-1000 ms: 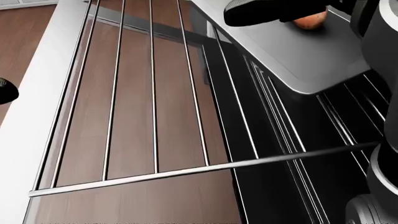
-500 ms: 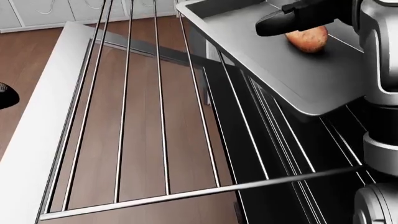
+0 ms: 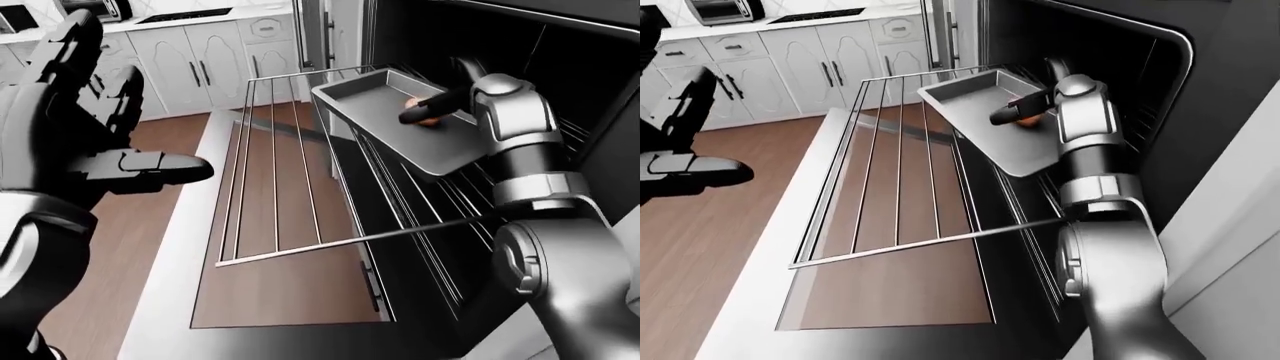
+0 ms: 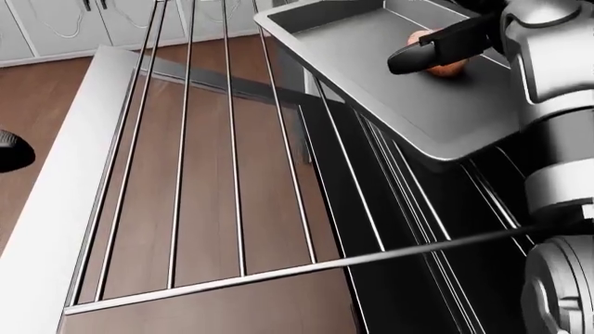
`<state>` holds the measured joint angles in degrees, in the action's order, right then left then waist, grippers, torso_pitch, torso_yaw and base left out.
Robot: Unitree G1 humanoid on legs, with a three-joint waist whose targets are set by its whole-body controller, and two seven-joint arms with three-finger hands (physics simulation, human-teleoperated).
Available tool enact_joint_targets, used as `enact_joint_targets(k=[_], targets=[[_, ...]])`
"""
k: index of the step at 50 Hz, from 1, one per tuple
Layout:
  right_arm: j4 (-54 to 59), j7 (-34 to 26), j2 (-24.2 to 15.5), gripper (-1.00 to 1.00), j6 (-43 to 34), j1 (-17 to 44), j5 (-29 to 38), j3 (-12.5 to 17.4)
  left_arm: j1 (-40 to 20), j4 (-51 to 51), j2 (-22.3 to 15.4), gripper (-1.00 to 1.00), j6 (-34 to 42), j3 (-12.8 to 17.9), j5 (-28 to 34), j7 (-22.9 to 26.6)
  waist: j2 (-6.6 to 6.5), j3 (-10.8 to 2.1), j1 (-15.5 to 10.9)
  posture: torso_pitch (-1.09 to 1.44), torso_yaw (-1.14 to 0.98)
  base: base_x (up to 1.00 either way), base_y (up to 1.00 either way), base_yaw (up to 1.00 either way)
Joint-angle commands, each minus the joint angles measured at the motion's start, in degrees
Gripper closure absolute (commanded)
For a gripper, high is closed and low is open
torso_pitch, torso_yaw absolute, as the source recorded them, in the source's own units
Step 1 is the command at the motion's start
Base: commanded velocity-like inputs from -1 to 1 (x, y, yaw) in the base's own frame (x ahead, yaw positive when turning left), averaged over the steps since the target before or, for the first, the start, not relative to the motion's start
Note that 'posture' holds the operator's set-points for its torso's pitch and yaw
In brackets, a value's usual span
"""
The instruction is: Pick the sweet potato from the top rack in the oven and place it on the plate on the counter.
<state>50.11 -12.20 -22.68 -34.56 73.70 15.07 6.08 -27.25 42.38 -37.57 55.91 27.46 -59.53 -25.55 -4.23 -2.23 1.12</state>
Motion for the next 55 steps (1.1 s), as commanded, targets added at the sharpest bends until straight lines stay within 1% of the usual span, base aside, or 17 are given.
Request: enact_joint_targets(k=[1, 5, 8, 19, 20, 22, 28, 30, 34, 39, 46, 48, 50, 51, 53, 54, 55], targets=[[0.8, 0.0, -0.9, -1.0, 3.6, 4.1, 0.6, -0.1, -1.1, 0.6, -0.7, -1.0, -1.6, 1.1, 1.0, 0.4, 0.11, -1.47, 0.1, -0.14, 0.0, 0.0, 0.0, 0.0], [6.3, -0.2, -0.6, -1.0, 5.9, 6.2, 1.6, -0.7, -0.7, 0.2, -0.2, -1.0, -1.9, 1.0, 2.5, 1.7, 0.08, -1.51, 0.0, -0.14, 0.0, 0.0, 0.0, 0.0], [9.4, 0.3, -0.4, -1.0, 7.3, 6.6, 2.0, -0.5, -0.5, 0.0, 0.3, -1.0, -2.1, 0.9, 3.7, 2.6, 0.15, -1.66, 0.0, -0.14, 0.0, 0.0, 0.0, 0.0], [15.8, 2.0, -0.1, -0.98, 10.4, 8.0, 3.5, -0.6, -1.0, -0.6, 0.6, -1.0, -1.5, 1.3, 5.2, 3.9, 0.4, -1.95, -0.3, -0.14, 0.0, 0.0, 0.0, 0.0], [16.0, 2.1, 0.0, -0.9, 10.4, 7.7, 3.5, -0.5, -0.9, -0.7, 0.7, -1.0, -1.6, 1.2, 5.5, 4.1, 0.42, -1.96, -0.3, -0.14, 0.0, 0.0, 0.0, 0.0], [16.5, 2.5, 0.3, -0.87, 10.7, 7.1, 3.6, -0.5, -0.6, -0.6, 0.9, -1.0, -1.7, 1.4, 5.8, 4.6, 0.48, -2.02, -0.4, -0.14, 0.0, 0.0, 0.0, 0.0], [16.7, 2.8, 0.6, -0.67, 10.9, 6.2, 3.6, -0.4, -0.1, -0.3, 1.0, -1.0, -1.5, 2.1, 6.1, 5.3, 0.67, -2.32, -0.5, -0.14, 0.0, 0.0, 0.0, 0.0], [16.7, 2.7, 0.7, -0.63, 11.0, 5.7, 3.5, -0.4, -0.3, -0.3, 1.0, -1.0, -1.4, 2.1, 6.1, 5.3, 0.76, -2.38, -0.5, -0.14, 0.0, 0.0, 0.0, 0.0], [16.6, 2.5, 1.1, -0.58, 11.8, 4.9, 3.7, -0.7, 0.0, -0.1, 1.2, -1.0, -1.4, 2.2, 6.2, 5.4, 0.97, -2.61, -0.5, -0.14, 0.0, 0.0, 0.0, 0.0], [15.9, 0.6, 1.0, -0.53, 12.6, 4.2, 6.5, -2.3, 0.0, -0.3, 1.2, -1.0, -1.5, 2.2, 6.3, 5.5, 1.11, -2.82, -0.4, -0.14, 0.0, 0.0, 0.0, 0.0], [14.6, -1.8, 1.5, -0.51, 12.3, 3.0, 9.0, -2.7, -0.1, -0.4, 1.0, -1.0, -1.5, 2.4, 6.1, 5.4, 0.97, -2.91, -0.4, -0.14, 0.0, 0.0, 0.0, 0.0], [14.8, -2.7, 1.4, -0.51, 12.0, 2.5, 10.6, -3.4, 0.0, -0.3, 1.1, -1.0, -1.6, 2.4, 6.1, 5.4, 0.86, -2.84, -0.3, -0.14, 0.0, 0.0, 0.0, 0.0], [15.0, -2.7, 1.4, -0.51, 11.9, 2.1, 11.1, -3.0, -0.1, -0.2, 1.0, -1.0, -1.4, 2.6, 5.8, 5.3, 0.8, -2.84, -0.3, -0.14, 0.0, 0.0, 0.0, 0.0], [15.2, -2.6, 1.3, -0.47, 11.8, 2.0, 11.3, -2.9, -0.1, -0.3, 0.9, -1.0, -1.4, 2.6, 5.7, 5.2, 0.78, -2.85, -0.4, -0.14, 0.0, 0.0, 0.0, 0.0], [15.4, -2.4, 1.4, 0.05, 11.7, 1.7, 11.8, -2.7, -0.1, -0.2, 0.8, -1.0, -1.4, 2.7, 5.5, 5.0, 0.8, -2.9, -0.4, -0.14, 0.0, 0.0, 0.0, 0.0], [15.5, -2.6, 1.4, 0.46, 11.8, 1.6, 12.1, -2.8, 0.0, -0.1, 0.8, -1.0, -1.4, 2.7, 5.5, 5.0, 0.81, -2.94, -0.4, -0.14, 0.0, 0.0, 0.0, 0.0], [15.2, -2.7, 1.5, 0.51, 11.6, 1.5, 12.3, -2.9, 0.0, -0.1, 0.8, -1.0, -1.4, 2.7, 5.4, 5.0, 0.8, -2.94, -0.4, -0.14, 0.0, 0.0, 0.0, 0.0]])
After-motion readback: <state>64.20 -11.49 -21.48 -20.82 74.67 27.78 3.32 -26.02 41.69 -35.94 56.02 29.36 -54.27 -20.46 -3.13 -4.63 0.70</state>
